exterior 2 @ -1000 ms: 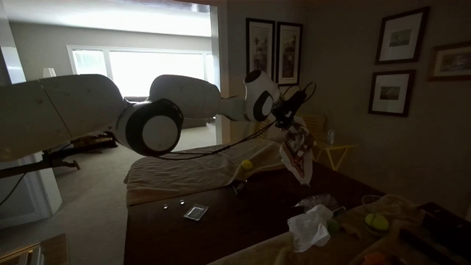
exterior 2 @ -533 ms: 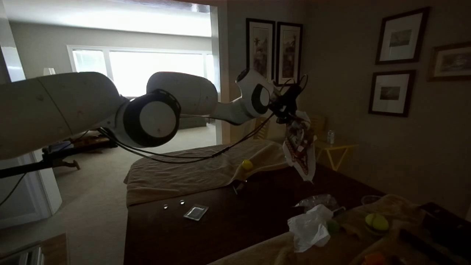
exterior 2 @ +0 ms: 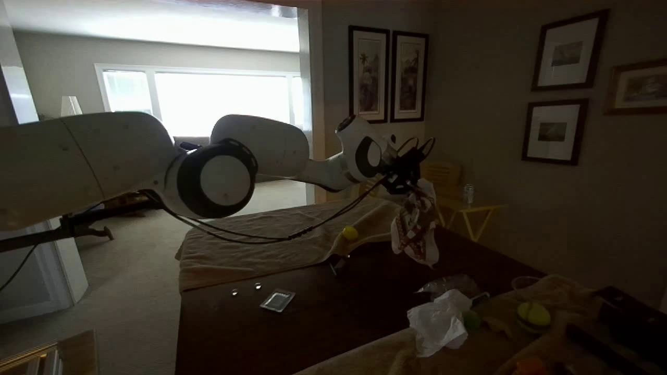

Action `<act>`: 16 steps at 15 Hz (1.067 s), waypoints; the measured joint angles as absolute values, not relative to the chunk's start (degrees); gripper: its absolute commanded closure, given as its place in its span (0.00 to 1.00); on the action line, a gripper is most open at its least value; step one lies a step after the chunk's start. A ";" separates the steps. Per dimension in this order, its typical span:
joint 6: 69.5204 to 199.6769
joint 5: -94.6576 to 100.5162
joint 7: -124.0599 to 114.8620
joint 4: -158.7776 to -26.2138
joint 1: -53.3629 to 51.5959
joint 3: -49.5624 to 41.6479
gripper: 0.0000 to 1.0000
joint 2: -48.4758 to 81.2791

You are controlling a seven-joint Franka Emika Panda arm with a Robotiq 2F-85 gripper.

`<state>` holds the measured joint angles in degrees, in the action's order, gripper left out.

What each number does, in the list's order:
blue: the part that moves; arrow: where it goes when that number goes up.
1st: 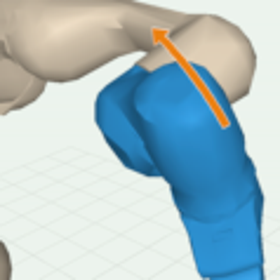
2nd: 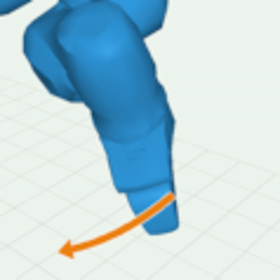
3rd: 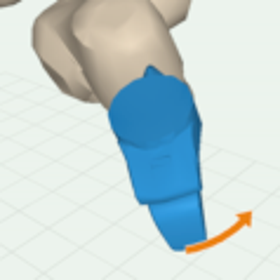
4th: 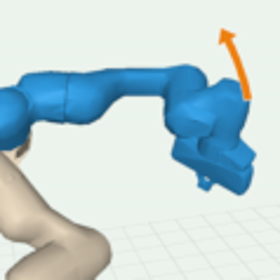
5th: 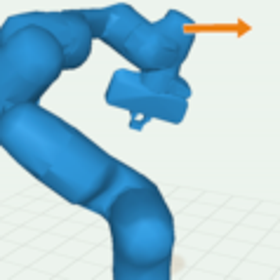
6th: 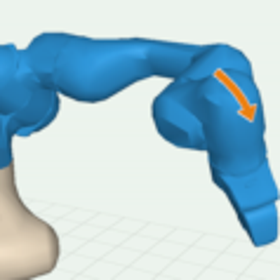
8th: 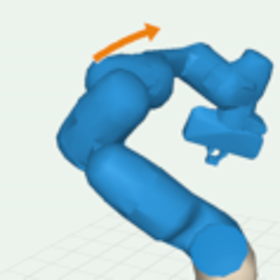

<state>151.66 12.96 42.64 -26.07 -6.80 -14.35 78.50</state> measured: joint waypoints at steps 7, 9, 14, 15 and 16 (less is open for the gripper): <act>156.98 16.87 36.46 -25.62 -6.96 -19.04 0.97 78.11; 158.87 16.87 35.47 -25.61 -7.19 -21.40 0.97 78.03; 158.22 17.11 35.40 -26.87 -6.64 -16.63 0.97 78.68; 156.53 16.90 35.77 -26.90 -6.35 -13.43 0.97 79.33; 154.87 16.63 36.04 -26.82 -6.11 -10.37 0.97 80.09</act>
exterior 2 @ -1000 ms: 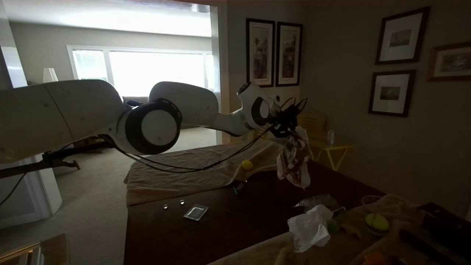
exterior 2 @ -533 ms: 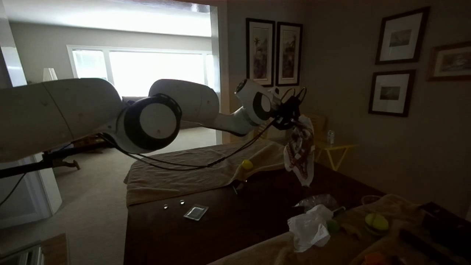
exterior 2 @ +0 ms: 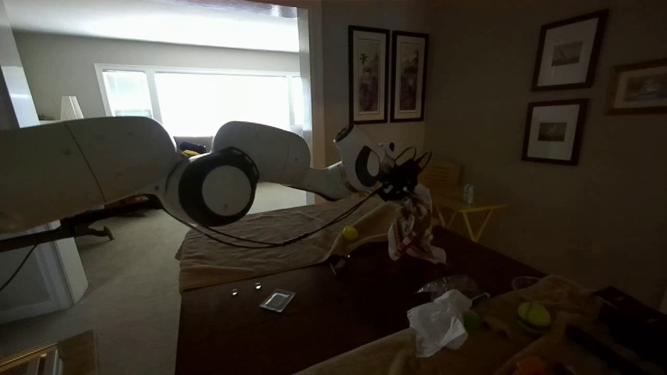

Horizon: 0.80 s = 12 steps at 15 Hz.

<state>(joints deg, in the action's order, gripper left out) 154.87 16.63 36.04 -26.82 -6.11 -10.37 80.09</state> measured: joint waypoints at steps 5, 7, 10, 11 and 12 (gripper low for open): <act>143.11 12.67 35.90 -26.46 -5.92 -1.00 0.97 82.20; 137.87 10.45 34.99 -25.90 -5.80 0.66 0.97 81.80; 134.09 7.04 32.58 -25.91 -4.37 2.67 0.97 80.23; 133.71 5.89 31.94 -25.91 -3.44 3.43 0.97 79.82; 133.64 4.80 31.27 -25.91 -2.38 4.15 0.97 79.50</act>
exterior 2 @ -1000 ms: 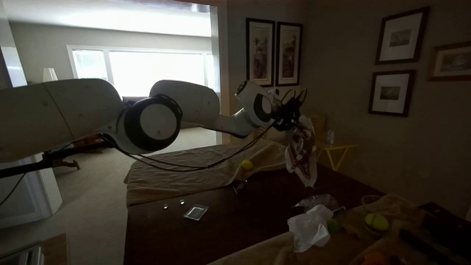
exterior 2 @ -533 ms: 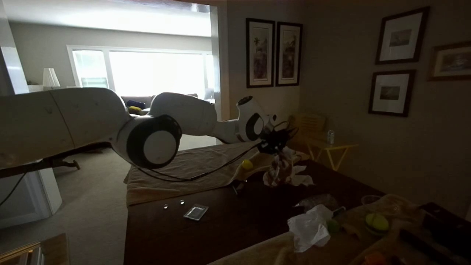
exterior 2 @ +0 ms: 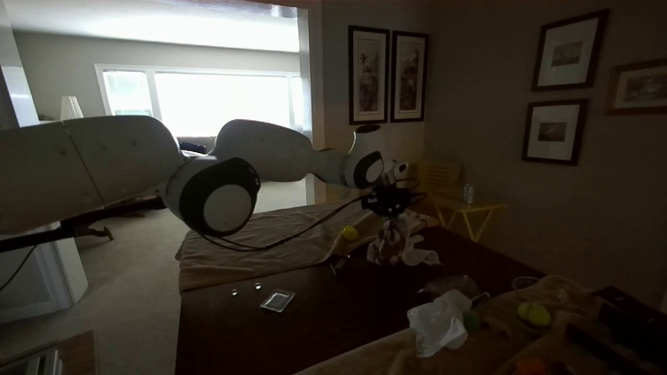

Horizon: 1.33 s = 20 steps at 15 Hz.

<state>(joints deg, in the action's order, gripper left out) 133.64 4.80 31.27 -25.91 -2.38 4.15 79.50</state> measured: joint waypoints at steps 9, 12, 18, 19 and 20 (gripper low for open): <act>133.59 -4.21 22.58 -26.13 4.13 9.90 0.97 81.07; 132.94 -7.12 19.22 -26.14 4.14 12.25 0.97 82.57; 131.92 -10.43 9.43 -26.41 3.93 14.13 0.97 85.42; 132.04 -10.71 7.28 -26.88 4.03 13.83 0.97 85.45; 132.07 -11.17 5.24 -27.07 4.11 13.56 0.97 85.47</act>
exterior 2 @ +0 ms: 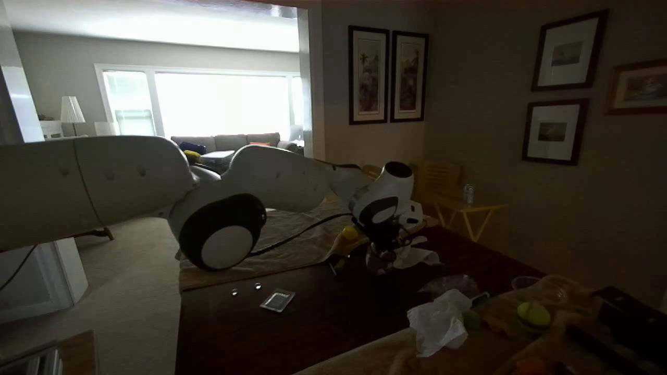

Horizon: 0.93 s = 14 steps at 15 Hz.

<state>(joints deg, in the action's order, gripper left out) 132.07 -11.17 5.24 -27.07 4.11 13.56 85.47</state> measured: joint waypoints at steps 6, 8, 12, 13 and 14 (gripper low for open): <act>132.94 -14.22 -4.82 -28.32 4.59 12.49 0.56 85.26; 133.05 -14.23 -6.24 -28.32 4.53 11.70 0.43 85.19; 132.39 -10.55 -9.71 -25.76 2.44 4.55 0.13 84.83; 132.16 -8.76 -10.38 -25.06 1.61 2.56 0.05 84.39; 131.74 -6.92 -10.81 -25.05 0.73 0.87 0.02 83.48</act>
<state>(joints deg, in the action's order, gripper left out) 131.74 -6.92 -10.81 -25.05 0.73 0.87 83.48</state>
